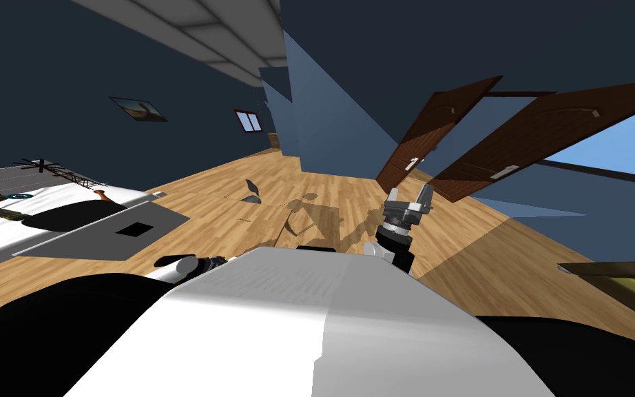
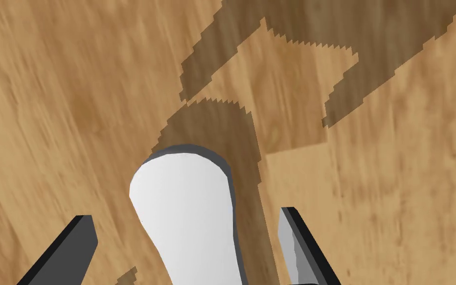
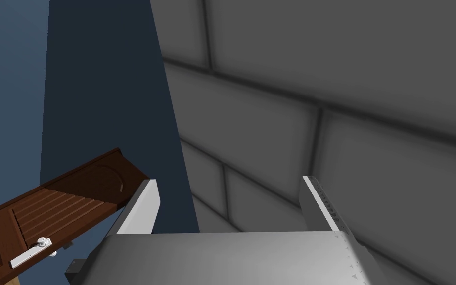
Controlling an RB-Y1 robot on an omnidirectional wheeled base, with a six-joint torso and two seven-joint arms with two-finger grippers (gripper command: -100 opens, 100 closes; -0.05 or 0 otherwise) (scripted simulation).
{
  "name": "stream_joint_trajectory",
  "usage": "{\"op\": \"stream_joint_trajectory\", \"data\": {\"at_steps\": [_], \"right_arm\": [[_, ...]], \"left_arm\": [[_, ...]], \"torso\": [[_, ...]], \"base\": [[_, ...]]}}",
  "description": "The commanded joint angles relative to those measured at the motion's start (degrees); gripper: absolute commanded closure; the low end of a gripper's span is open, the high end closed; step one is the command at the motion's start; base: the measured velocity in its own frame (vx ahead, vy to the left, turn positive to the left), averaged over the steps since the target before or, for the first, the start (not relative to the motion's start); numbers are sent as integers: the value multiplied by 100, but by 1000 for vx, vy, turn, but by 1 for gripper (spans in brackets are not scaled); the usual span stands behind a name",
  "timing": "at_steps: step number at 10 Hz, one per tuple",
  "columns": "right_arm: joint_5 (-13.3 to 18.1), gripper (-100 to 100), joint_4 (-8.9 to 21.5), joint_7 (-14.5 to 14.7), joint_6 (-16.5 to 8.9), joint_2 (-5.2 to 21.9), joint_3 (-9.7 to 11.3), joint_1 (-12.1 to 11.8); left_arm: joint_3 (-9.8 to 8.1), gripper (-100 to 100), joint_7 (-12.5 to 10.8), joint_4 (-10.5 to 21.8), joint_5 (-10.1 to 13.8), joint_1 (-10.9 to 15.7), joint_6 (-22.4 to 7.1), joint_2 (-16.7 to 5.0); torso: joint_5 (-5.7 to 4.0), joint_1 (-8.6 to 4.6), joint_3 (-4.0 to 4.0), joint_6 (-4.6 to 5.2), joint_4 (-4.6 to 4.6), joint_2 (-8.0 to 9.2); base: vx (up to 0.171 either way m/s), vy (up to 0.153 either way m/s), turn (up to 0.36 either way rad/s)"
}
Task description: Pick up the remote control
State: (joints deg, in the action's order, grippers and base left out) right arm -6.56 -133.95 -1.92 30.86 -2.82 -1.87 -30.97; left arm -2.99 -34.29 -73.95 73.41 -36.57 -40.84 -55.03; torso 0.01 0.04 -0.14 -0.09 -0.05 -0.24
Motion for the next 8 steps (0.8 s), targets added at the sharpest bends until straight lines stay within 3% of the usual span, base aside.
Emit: {"op": "stream_joint_trajectory", "data": {"at_steps": [1,4,6,7,8], "right_arm": [[0,0,0,0,0,0,0,0],[0,0,0,0,0,0,0,0],[0,0,0,0,0,0,0,0],[0,0,0,0,0,0,0,1],[0,0,0,0,0,0,0,1]], "left_arm": [[44,-100,-25,177,70,12,-68,6],[122,-100,-202,599,417,-230,-374,-26],[137,-100,-266,544,376,-224,-379,-35],[146,0,-291,555,377,-222,-396,-33],[175,-100,-227,680,256,-133,-329,139]], "torso": [[0,0,0,0,0,0],[-1,-4,7,1,3,11],[3,9,2,3,1,3],[1,0,7,4,3,12],[-1,-7,12,4,5,21]], "base": [[47,20,21],[50,25,45],[48,41,20],[0,0,0],[14,24,-1]]}}
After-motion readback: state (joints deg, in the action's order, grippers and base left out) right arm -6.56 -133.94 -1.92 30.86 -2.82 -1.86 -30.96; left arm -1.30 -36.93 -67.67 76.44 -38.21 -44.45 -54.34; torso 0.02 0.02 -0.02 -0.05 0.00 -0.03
